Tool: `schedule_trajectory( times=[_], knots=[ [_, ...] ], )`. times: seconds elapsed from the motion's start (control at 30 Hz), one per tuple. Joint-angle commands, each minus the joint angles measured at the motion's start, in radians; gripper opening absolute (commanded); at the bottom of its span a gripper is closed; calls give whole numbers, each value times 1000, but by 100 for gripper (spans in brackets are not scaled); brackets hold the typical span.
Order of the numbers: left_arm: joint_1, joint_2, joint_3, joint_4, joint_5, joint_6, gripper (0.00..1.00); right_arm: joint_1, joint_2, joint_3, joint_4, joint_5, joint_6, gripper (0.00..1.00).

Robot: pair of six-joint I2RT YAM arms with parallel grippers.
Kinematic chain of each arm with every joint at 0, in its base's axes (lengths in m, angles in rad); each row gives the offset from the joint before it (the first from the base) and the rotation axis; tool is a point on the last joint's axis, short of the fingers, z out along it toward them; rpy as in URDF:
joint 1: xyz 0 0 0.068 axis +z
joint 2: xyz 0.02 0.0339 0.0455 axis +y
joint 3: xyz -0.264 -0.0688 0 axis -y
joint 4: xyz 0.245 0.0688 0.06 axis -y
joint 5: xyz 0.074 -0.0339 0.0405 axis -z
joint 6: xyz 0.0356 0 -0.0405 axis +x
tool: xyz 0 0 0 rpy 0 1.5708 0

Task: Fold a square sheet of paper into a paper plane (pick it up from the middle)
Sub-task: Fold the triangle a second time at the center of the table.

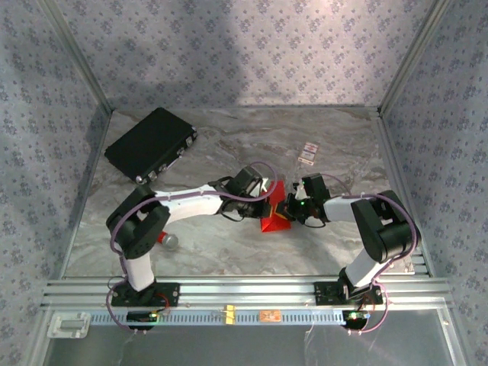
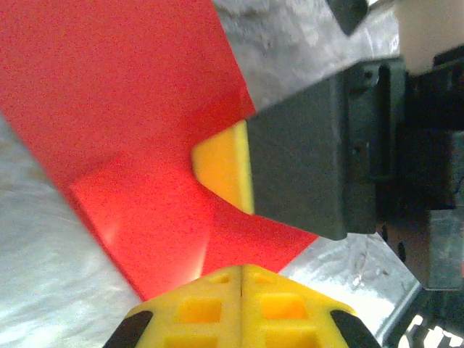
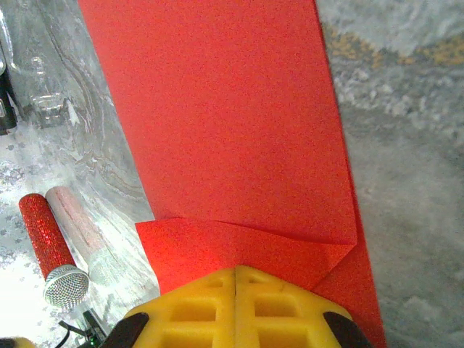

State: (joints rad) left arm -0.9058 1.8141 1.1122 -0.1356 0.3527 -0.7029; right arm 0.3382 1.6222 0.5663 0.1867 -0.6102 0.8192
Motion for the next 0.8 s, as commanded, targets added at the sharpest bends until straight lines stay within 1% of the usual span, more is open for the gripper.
schedule_trajectory(
  times=[0.0, 0.27, 0.5, 0.67, 0.77],
  knots=[
    [-20, 43, 36, 37, 95, -60, 4, -7, 24, -22, -75, 56, -18, 0],
    [-21, 97, 40, 51, 99, -69, 4, -8, 26, -21, -74, 49, -18, 0],
    [-20, 101, 29, 69, 65, -63, 5, -10, 25, -23, -73, 47, -16, 0],
    [-16, 117, 25, 70, 65, -64, 5, -10, 28, -24, -72, 43, -20, 0],
    [-16, 123, -4, 97, 71, -80, 5, -10, 30, -23, -71, 42, -20, 0]
  ],
)
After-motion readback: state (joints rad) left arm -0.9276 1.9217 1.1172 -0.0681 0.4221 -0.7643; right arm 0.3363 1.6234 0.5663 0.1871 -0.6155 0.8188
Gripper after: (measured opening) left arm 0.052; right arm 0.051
